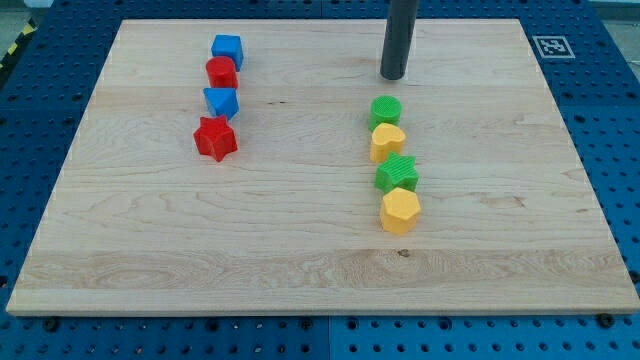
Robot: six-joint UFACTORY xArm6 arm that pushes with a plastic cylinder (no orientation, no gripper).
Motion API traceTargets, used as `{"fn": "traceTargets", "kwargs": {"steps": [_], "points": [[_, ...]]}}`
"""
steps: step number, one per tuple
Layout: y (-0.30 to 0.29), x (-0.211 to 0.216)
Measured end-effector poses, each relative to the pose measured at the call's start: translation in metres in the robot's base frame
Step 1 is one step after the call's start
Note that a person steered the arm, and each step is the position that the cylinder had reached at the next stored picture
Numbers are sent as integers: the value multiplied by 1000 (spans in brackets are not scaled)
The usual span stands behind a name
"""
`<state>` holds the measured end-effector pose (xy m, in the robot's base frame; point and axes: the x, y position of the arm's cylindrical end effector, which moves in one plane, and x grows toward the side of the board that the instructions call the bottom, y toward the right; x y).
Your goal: Place the green star diagonally to the bottom right of the red star
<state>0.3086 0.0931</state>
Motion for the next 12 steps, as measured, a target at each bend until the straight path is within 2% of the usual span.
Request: {"fn": "traceTargets", "kwargs": {"steps": [1,3,5,7,8,10,11,12], "points": [[0,0],[-59,-14],[-62,-17],[-26,-34],[-2,5],[33,49],[32,79],[23,90]]}}
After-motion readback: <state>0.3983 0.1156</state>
